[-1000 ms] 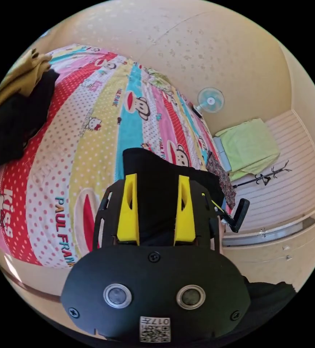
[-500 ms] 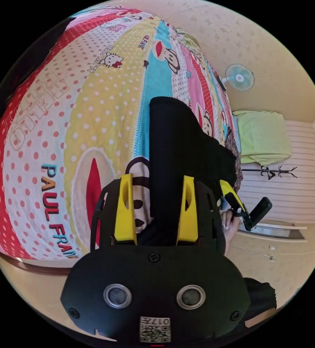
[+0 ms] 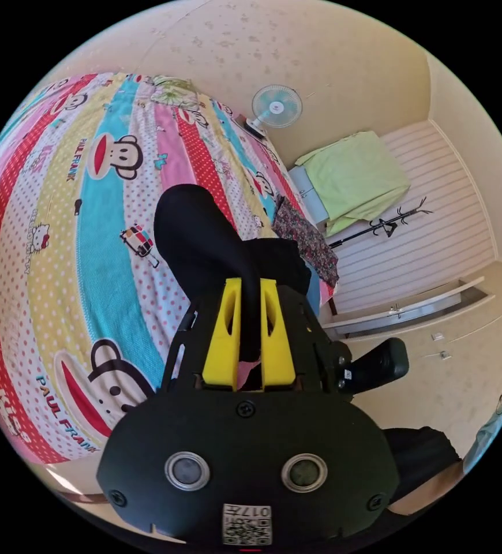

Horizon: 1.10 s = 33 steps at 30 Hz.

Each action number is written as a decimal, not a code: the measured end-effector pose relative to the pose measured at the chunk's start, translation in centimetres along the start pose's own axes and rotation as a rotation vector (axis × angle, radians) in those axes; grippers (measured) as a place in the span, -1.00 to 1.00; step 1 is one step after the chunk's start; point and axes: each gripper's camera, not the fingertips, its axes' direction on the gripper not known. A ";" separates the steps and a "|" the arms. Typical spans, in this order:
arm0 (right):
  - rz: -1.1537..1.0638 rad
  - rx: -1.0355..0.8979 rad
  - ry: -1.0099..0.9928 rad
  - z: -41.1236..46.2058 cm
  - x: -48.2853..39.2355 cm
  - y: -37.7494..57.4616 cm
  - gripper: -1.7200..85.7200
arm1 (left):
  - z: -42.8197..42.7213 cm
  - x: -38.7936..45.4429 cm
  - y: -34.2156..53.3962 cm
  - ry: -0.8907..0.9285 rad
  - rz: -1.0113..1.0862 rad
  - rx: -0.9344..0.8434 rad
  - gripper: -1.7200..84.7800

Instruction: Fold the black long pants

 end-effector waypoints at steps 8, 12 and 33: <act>0.270 0.036 0.208 -6.5 7.1 1.3 -0.76 | 1.0 2.4 0.7 0.036 0.071 0.197 -0.85; 0.442 0.304 0.096 -15.7 16.9 7.6 -0.78 | 3.3 0.7 1.2 -0.024 0.033 0.197 -0.89; 1.141 0.521 -0.199 -26.8 34.6 30.0 -0.45 | 27.5 -2.8 -6.5 0.139 -0.198 -0.312 -0.48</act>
